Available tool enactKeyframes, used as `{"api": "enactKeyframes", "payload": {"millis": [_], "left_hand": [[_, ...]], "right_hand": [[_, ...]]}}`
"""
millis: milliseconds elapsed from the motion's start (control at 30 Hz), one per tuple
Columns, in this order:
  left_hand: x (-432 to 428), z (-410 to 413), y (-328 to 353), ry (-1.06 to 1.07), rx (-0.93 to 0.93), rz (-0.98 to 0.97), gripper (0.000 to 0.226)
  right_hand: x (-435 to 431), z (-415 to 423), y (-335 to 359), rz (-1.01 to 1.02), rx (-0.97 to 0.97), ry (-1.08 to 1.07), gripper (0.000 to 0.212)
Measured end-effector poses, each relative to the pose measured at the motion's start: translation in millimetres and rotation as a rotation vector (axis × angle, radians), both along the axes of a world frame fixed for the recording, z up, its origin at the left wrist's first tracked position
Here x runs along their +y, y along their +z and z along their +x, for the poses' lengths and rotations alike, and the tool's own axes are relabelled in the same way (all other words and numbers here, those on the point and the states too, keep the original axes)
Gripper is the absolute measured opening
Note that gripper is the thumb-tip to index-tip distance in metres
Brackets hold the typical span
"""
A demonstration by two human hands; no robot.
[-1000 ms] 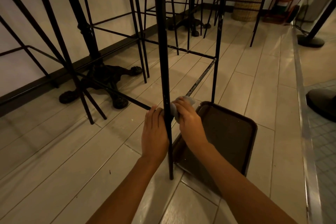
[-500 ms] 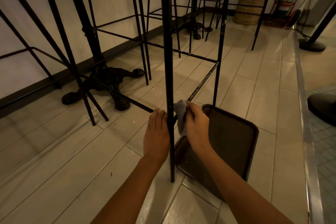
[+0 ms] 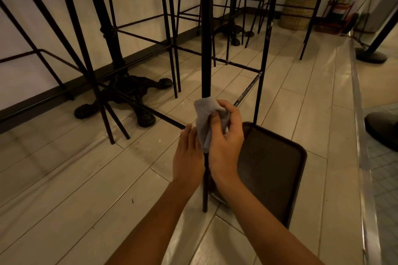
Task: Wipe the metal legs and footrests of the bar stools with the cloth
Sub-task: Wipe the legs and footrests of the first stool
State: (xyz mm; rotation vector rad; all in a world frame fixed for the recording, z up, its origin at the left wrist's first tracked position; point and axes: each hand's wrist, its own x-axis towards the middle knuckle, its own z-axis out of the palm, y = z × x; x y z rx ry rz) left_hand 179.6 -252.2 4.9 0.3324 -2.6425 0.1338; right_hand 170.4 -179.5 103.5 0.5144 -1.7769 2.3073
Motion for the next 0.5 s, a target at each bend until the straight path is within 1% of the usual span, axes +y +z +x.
{"api": "enactKeyframes", "payload": {"millis": [67,133,200,300,333,400,500], "left_hand": [[2,1,4,-0.023,0.064,-0.008,0.065],[4,2,8,-0.034,0.11,0.009,0.058],[3,3,8,-0.041,0.118,0.017,0.059],[0,3,4,-0.059,0.093,0.02,0.07],[0,2,2,-0.07,0.082,0.02,0.07],[-2,2,-2,-0.079,0.047,0.027,0.062],[-3,3,-3,-0.07,0.001,0.028,0.057]], "right_hand": [[-7,0,0,0.026,0.013,-0.018,0.022],[-11,-2,-2,0.026,0.037,-0.054,0.018],[-11,-4,-5,0.047,0.105,-0.103,0.014],[-8,-4,-14,0.089,0.175,-0.137,0.02],[-6,-3,-17,0.104,0.188,-0.137,0.021],[-2,-2,-25,0.135,0.199,-0.131,0.019],[0,-3,-31,0.142,0.178,-0.107,0.014]]}}
